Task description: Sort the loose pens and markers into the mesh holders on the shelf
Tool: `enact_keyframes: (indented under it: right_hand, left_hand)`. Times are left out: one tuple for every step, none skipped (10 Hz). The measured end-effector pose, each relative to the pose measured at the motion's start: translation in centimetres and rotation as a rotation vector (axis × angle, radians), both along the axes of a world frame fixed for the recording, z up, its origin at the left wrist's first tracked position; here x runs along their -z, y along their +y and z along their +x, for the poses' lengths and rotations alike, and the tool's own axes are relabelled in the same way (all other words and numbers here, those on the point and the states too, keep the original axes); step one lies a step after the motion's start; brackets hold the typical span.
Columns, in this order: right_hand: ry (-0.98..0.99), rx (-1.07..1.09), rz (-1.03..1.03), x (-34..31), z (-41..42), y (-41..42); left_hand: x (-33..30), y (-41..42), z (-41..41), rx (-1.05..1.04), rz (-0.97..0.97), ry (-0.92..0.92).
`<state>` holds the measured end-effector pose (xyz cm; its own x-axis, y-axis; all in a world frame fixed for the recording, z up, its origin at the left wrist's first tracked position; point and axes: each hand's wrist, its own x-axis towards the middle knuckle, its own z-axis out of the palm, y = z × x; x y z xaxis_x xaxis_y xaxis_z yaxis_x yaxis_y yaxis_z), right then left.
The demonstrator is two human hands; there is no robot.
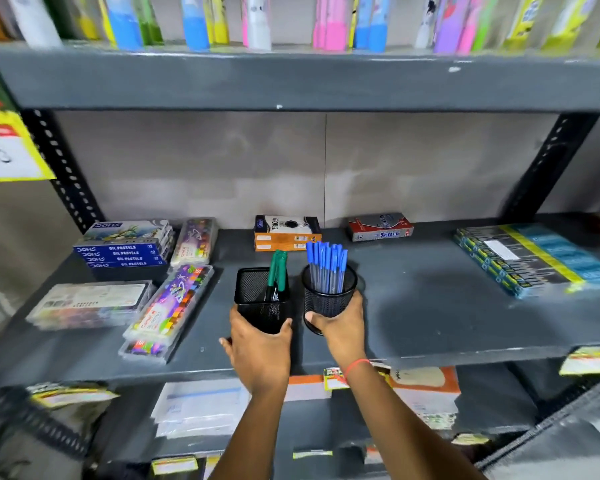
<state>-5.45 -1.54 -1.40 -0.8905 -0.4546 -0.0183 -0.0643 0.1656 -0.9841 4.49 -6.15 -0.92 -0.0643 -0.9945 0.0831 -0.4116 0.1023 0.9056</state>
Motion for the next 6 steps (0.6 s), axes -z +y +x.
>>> enact_keyframes:
  right_hand:
    - [0.006, -0.007, 0.006, 0.2, 0.7, 1.6]
    - [-0.02, -0.019, 0.025, 0.3, 1.0, 2.5]
    - [-0.028, -0.031, 0.063, 0.3, 1.0, 2.5]
    - [-0.015, -0.038, 0.087, 0.3, 1.0, 2.3]
    - [-0.025, -0.064, 0.096, -0.8, 1.3, 3.0]
    - [-0.003, -0.092, 0.075, -1.2, 2.0, 4.4]
  left_hand:
    - [-0.1, 1.9, 0.6, 0.0, 0.021, -0.009]
    - [-0.2, 2.6, 0.8, -0.008, 0.037, -0.03]
    - [-0.4, 2.7, 0.7, -0.008, 0.044, -0.027]
    - [0.1, 2.5, 0.7, 0.0, 0.041, -0.028]
    - [-0.2, 2.4, 1.0, 0.016, 0.077, 0.012]
    - [0.0, 3.6, 2.0, 0.027, 0.025, 0.03]
